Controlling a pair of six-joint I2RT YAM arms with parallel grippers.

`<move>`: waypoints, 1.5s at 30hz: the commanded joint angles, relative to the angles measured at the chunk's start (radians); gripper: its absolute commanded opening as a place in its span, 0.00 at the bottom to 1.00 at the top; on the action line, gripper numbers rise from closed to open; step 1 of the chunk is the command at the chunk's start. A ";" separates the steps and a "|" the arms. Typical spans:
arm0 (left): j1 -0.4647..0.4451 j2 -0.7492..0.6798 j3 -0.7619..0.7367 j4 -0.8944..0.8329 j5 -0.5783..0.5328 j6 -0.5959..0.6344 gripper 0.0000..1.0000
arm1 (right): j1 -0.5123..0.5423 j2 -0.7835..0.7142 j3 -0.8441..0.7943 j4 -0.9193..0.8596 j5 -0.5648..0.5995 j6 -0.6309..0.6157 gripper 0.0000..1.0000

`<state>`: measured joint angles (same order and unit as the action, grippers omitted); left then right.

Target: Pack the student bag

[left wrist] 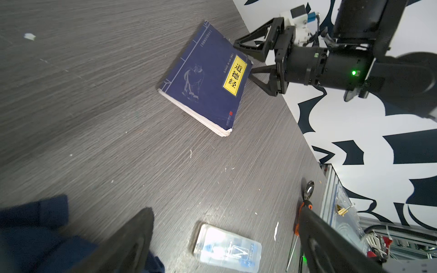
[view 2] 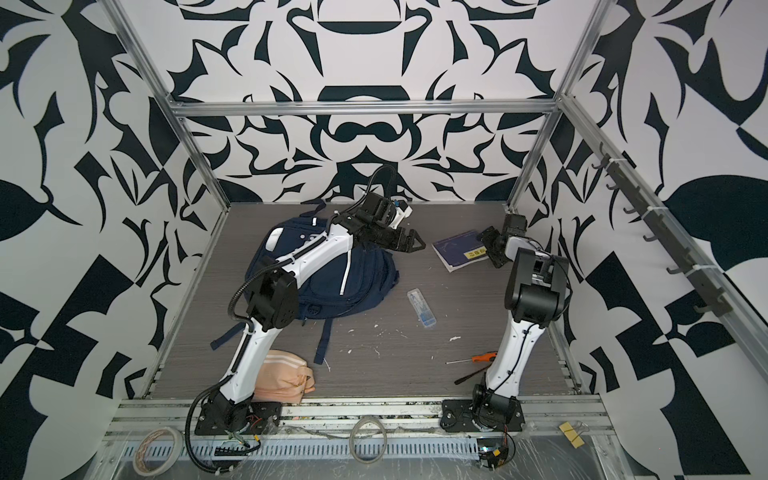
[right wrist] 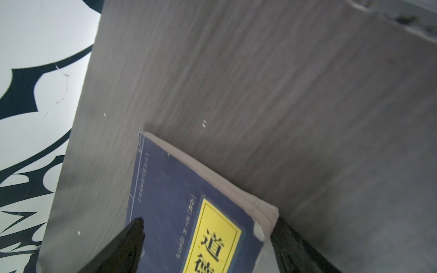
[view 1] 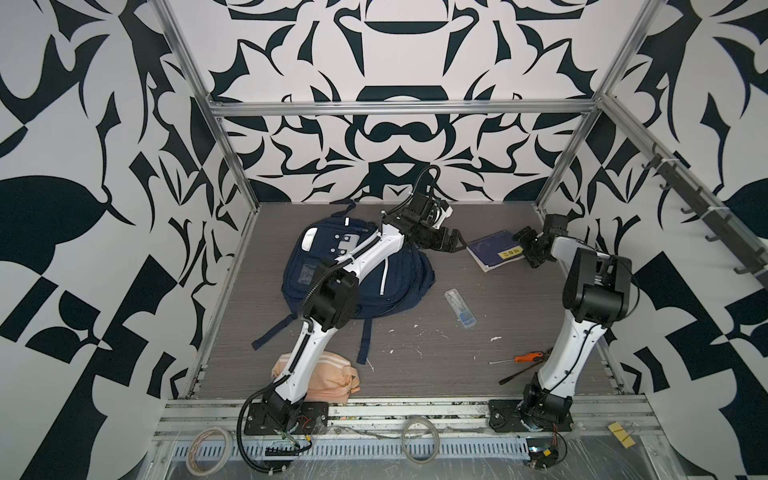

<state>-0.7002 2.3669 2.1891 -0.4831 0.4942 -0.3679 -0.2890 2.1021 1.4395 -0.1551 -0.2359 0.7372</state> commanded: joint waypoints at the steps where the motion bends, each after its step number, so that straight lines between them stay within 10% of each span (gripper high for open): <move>1: 0.008 0.066 0.042 -0.011 0.015 -0.038 0.98 | 0.041 0.044 0.082 -0.046 -0.024 -0.031 0.87; 17: 0.141 0.307 0.192 0.109 0.038 -0.330 0.96 | 0.304 0.286 0.476 -0.367 0.000 -0.265 0.80; 45: 0.127 0.439 0.226 -0.048 0.073 -0.457 0.86 | 0.396 0.142 0.188 -0.311 -0.112 -0.206 0.35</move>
<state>-0.5545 2.7525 2.4969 -0.4446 0.5243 -0.7650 0.0814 2.2452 1.6768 -0.3855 -0.3191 0.5213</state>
